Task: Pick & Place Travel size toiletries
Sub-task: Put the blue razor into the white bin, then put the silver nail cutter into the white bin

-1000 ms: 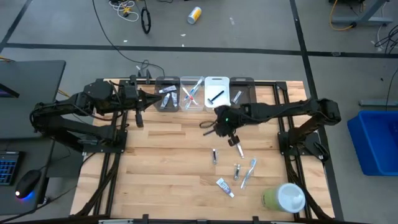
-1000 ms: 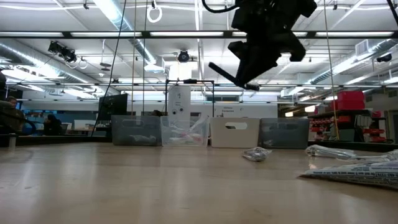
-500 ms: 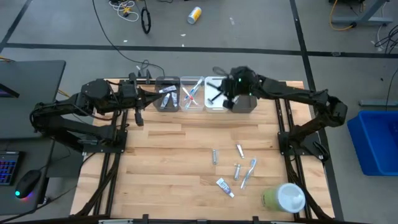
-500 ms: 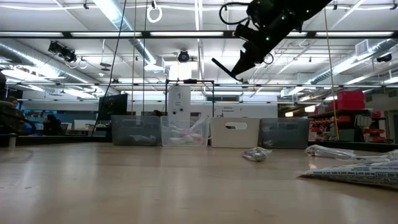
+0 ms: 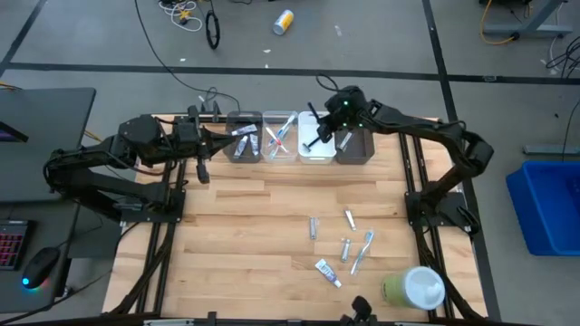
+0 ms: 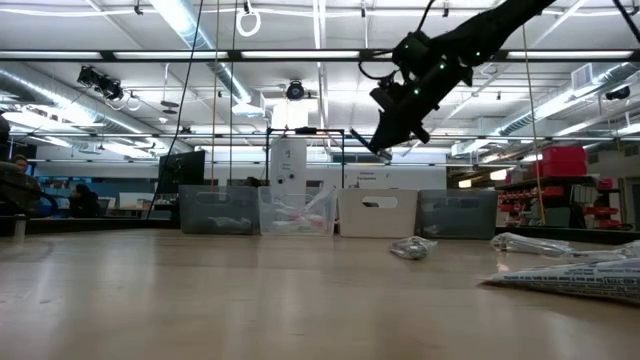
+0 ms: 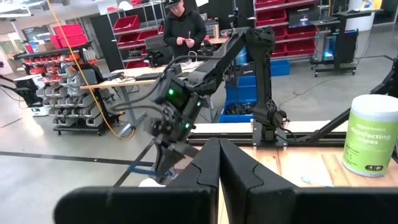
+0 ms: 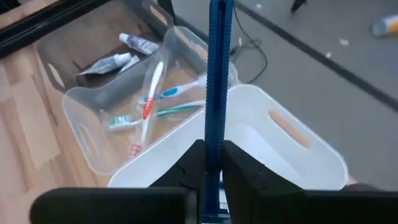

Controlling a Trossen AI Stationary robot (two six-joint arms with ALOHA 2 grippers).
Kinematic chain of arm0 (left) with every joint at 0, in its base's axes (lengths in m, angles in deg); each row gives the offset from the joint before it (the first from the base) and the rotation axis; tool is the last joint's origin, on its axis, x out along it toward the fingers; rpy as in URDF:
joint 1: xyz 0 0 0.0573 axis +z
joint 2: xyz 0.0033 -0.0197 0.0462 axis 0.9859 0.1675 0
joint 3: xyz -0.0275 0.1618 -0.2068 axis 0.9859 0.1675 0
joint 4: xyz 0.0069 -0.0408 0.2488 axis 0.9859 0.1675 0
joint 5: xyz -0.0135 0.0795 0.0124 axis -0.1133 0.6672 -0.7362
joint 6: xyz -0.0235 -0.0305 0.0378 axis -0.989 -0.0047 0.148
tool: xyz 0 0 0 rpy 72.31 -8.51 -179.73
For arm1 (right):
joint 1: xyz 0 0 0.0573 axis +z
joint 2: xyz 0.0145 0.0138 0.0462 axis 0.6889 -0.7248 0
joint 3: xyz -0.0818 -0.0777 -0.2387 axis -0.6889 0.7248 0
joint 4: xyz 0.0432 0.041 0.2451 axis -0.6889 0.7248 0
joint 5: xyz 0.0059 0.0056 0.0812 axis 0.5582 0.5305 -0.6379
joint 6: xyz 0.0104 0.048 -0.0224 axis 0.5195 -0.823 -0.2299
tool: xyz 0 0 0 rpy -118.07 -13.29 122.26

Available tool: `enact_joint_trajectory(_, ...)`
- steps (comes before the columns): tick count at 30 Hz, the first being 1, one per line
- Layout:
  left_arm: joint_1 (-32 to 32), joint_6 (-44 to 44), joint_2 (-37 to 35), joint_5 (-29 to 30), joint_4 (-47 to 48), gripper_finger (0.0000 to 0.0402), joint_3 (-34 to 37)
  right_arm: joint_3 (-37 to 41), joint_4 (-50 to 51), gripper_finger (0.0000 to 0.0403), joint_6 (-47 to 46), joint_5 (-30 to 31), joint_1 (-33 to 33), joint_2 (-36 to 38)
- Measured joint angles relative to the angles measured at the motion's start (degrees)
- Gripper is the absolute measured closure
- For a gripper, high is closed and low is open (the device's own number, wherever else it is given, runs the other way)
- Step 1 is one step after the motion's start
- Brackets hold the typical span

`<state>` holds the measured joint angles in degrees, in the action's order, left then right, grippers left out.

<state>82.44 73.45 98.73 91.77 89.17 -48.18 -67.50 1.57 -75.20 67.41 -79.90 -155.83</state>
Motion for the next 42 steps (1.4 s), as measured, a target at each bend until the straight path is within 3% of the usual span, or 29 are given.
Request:
enact_joint_trajectory(6, -0.02, 0.35, 0.0, 1.59, -0.01, 0.0384, 0.0, 0.01, 0.27, 0.0359, -6.8, -0.01, 0.09, -4.28)
enact_joint_trajectory(18, 0.01, 0.53, 0.0, 1.7, -0.03, 0.0394, 0.0, 0.03, 0.38, 0.0352, -9.73, 0.47, -0.13, -5.94)
enact_joint_trajectory(28, 0.01, 0.53, 0.0, 1.68, -0.03, 0.039, 0.0, 0.03, 1.25, 0.0259, -10.52, 0.37, -0.15, -5.94)
enact_joint_trajectory(34, 0.01, 0.51, 0.0, 1.66, -0.03, 0.0394, 0.0, 0.05, 0.91, 0.0213, -9.56, -4.84, 0.25, -5.28)
enact_joint_trajectory(42, 0.01, 0.29, -0.05, 1.6, -0.12, 0.0383, 0.0, 0.08, 0.23, 0.0237, -5.69, -5.47, 3.2, 1.75)
